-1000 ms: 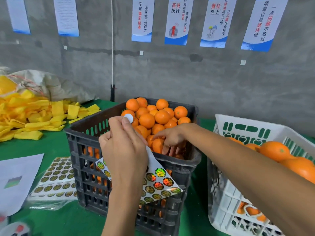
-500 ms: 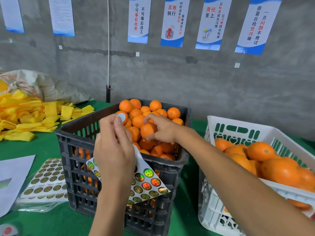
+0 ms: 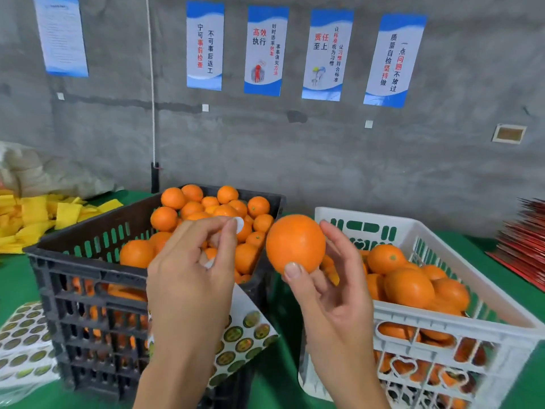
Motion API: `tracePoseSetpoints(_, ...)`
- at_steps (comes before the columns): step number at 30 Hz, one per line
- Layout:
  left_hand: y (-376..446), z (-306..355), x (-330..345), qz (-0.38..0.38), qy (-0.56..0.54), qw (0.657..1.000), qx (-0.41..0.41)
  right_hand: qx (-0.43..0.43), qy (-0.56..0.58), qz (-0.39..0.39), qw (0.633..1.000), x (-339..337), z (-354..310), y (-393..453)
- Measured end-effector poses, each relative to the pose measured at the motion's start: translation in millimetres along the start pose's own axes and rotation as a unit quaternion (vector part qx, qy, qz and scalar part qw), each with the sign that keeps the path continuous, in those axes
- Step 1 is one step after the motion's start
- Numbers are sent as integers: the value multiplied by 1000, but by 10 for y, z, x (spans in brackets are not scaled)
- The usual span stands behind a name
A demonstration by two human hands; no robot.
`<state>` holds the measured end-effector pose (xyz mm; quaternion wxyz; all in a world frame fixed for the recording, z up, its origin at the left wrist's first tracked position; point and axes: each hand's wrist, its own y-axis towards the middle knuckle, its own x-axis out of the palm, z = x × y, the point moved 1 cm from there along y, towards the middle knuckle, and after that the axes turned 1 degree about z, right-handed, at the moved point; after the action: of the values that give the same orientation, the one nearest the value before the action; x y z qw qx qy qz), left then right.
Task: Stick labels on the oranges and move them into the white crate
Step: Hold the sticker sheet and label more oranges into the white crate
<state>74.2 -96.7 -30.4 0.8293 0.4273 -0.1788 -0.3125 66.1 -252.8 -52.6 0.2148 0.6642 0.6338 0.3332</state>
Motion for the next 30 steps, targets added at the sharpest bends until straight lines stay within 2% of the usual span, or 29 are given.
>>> tracePoseSetpoints(3,-72,117,38,-39,-17,999,-6,32,25,11,999,-40,43,-65)
tracePoseSetpoints(7,-121,184,57,-79,-39,996,-28,49,45,-26,997,-62,98,-34)
tracePoseSetpoints(12,-87,151,26,-159,-94,981,-64,71,47,-35,996,-140,121,13)
tracePoseSetpoints(18,-49,135,0,-251,-75,965,-25,70,47,-40,996,-165,77,21)
tracePoseSetpoints(21,-86,167,13,-335,-108,936,3,80,44,-14,996,-173,73,2)
tracePoseSetpoints(23,-116,173,47,-368,-122,922,-7,77,15,0,997,-196,72,1)
tracePoseSetpoints(27,-174,188,116,-382,-137,914,-7,48,-166,25,985,-388,48,53)
tracePoseSetpoints(28,-194,199,132,-387,-147,910,-10,57,-193,27,979,-452,38,64)
tracePoseSetpoints(30,-241,205,177,-400,-158,903,-12,121,-164,7,979,-553,9,78)
